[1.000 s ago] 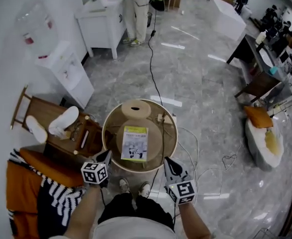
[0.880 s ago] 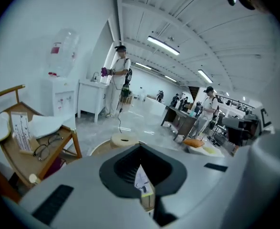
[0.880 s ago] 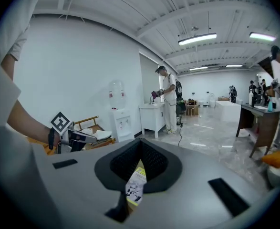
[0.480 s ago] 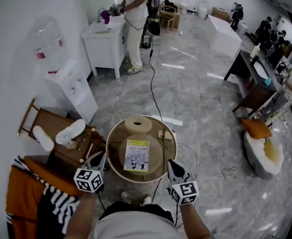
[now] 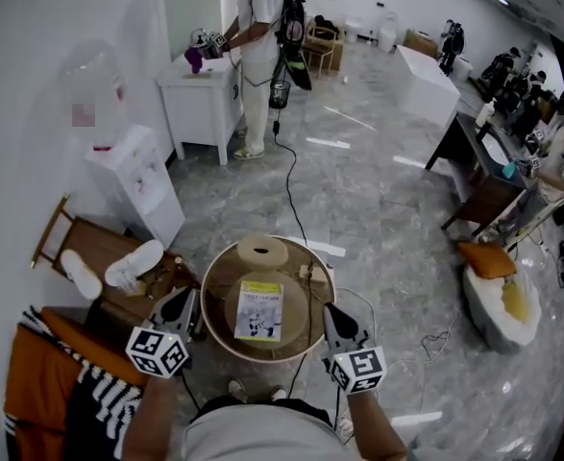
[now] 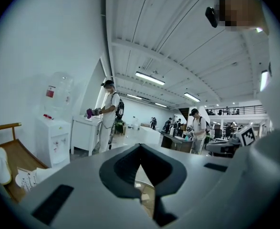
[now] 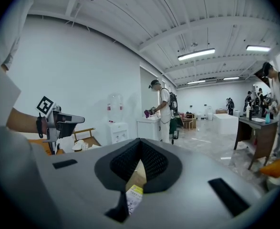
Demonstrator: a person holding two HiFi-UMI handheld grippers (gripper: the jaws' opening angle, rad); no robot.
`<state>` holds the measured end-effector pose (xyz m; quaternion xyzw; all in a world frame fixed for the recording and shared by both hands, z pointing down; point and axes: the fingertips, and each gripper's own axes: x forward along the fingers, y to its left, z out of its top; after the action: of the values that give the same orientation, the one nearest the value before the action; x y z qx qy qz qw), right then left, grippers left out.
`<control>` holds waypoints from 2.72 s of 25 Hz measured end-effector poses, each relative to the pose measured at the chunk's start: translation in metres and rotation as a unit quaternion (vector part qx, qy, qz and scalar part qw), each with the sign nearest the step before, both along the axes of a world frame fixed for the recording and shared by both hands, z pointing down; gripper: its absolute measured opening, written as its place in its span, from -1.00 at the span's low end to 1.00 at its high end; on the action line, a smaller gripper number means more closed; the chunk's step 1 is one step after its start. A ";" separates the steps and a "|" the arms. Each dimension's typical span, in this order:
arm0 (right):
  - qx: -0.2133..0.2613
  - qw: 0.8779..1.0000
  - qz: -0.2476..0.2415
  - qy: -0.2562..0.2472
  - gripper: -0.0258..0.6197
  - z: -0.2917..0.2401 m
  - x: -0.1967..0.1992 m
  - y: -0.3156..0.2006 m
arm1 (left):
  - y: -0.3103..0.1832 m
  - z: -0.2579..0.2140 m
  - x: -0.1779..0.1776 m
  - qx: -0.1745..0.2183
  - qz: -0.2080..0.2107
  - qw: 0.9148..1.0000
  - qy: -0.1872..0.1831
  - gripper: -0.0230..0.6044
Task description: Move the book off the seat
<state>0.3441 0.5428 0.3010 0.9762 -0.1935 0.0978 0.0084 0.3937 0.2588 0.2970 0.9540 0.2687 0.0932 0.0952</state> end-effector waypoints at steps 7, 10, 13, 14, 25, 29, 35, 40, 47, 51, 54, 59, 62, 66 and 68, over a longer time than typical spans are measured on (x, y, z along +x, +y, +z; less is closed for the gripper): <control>-0.004 1.000 0.017 0.022 -0.85 -0.023 0.006 0.018 | -0.012 -0.053 -0.004 -0.003 -0.002 0.999 0.054 -0.87; -0.001 0.999 0.028 0.028 -0.85 -0.030 0.006 0.030 | -0.010 -0.075 -0.008 0.004 -0.002 0.996 0.086 -0.87; -0.002 0.999 0.040 0.028 -0.85 -0.032 0.002 0.041 | -0.012 -0.091 -0.015 0.010 -0.012 0.993 0.114 -0.87; -0.001 0.999 0.046 0.028 -0.85 -0.032 0.000 0.045 | -0.015 -0.094 -0.016 0.011 -0.018 0.993 0.120 -0.87; 0.017 0.996 0.079 0.039 -0.85 -0.052 -0.012 0.061 | -0.021 -0.090 -0.032 -0.010 -0.051 0.992 0.117 -0.87; 0.021 0.996 0.074 0.048 -0.85 -0.059 -0.004 0.051 | -0.008 -0.094 -0.027 -0.009 -0.033 0.992 0.122 -0.87; 0.023 0.996 0.062 0.053 -0.85 -0.061 -0.004 0.035 | -0.012 -0.092 -0.030 -0.008 -0.034 0.992 0.121 -0.87; 0.023 0.997 0.055 0.053 -0.85 -0.061 -0.002 0.023 | -0.024 -0.094 -0.033 0.005 -0.043 0.991 0.124 -0.87; 0.019 0.998 0.042 0.052 -0.85 -0.065 -0.005 0.009 | -0.031 -0.091 -0.041 0.005 -0.047 0.992 0.120 -0.87; 0.017 0.998 0.038 0.054 -0.85 -0.069 -0.009 0.003 | -0.035 -0.089 -0.046 0.002 -0.046 0.992 0.118 -0.87; 0.013 0.998 0.035 0.055 -0.85 -0.070 -0.010 -0.004 | -0.042 -0.087 -0.048 -0.003 -0.049 0.992 0.116 -0.87; 0.009 0.998 0.028 0.053 -0.85 -0.073 -0.012 -0.016 | -0.050 -0.084 -0.053 -0.007 -0.051 0.992 0.114 -0.87; 0.003 0.998 0.029 0.059 -0.85 -0.075 -0.012 -0.023 | -0.056 -0.082 -0.055 -0.008 -0.053 0.992 0.114 -0.87; -0.013 0.996 0.038 0.078 -0.85 -0.081 -0.013 -0.027 | -0.062 -0.082 -0.058 -0.011 -0.058 0.992 0.115 -0.87; -0.013 0.996 0.038 0.079 -0.85 -0.085 -0.012 -0.029 | -0.065 -0.083 -0.058 -0.012 -0.060 0.992 0.115 -0.87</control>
<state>0.3325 0.5142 0.2156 0.9873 -0.1537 0.0234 0.0321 0.3357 0.1943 0.2143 0.9716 0.2213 -0.0260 0.0802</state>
